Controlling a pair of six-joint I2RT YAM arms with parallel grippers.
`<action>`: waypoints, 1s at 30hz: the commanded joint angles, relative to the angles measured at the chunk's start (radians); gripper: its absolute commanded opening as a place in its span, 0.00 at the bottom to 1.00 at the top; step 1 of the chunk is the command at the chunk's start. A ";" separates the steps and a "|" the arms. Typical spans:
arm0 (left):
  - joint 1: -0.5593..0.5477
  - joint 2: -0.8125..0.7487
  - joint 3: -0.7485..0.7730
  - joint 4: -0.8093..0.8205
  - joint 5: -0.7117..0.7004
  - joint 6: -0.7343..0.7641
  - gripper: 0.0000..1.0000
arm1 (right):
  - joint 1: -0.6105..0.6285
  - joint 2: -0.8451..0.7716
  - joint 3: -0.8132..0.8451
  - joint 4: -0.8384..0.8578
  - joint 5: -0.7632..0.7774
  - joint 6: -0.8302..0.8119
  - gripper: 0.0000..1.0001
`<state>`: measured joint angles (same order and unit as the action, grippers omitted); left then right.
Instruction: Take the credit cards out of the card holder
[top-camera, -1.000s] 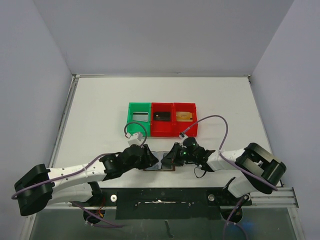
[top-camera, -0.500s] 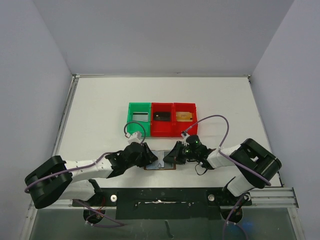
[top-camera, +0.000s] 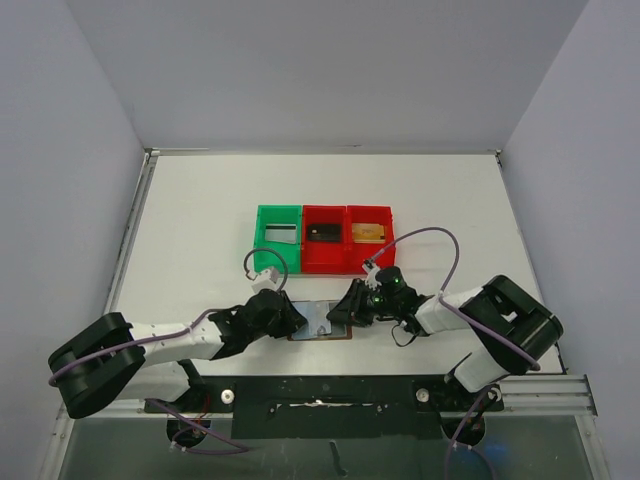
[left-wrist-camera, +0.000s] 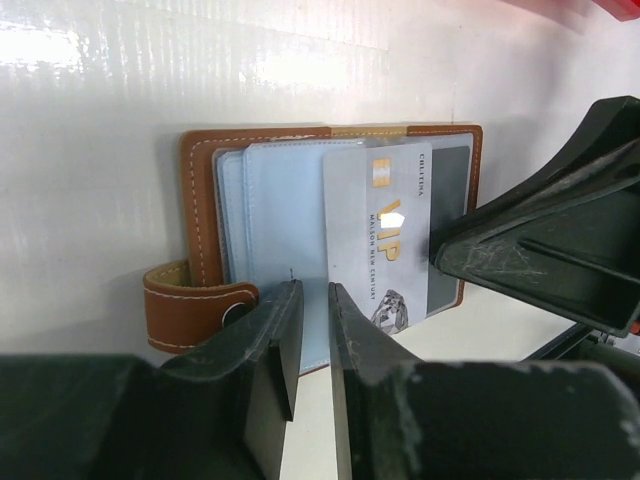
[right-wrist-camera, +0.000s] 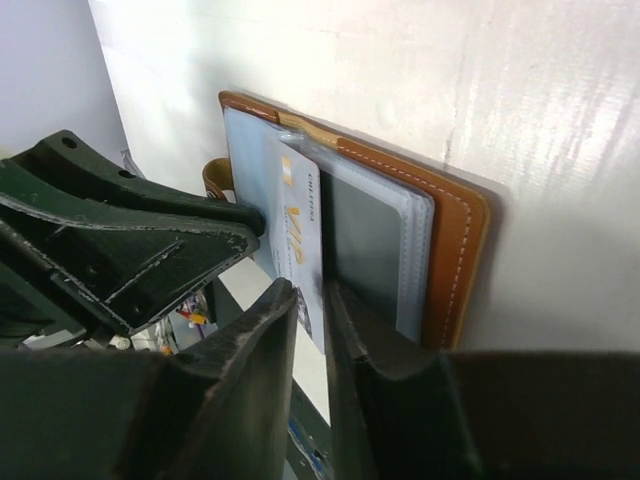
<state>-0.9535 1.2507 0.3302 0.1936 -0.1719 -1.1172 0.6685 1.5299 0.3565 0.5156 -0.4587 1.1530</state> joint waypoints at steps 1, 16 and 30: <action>0.005 -0.002 -0.039 -0.085 -0.036 0.033 0.16 | -0.003 0.032 0.019 0.055 -0.029 -0.021 0.23; 0.005 0.000 -0.060 -0.076 -0.021 0.022 0.08 | 0.024 0.112 0.070 0.108 -0.069 -0.060 0.13; 0.004 0.012 -0.067 -0.025 -0.003 0.030 0.03 | 0.070 0.138 0.021 0.228 -0.066 -0.004 0.09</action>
<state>-0.9535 1.2381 0.2996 0.2184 -0.1780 -1.1172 0.6937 1.6550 0.3614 0.7185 -0.5457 1.1378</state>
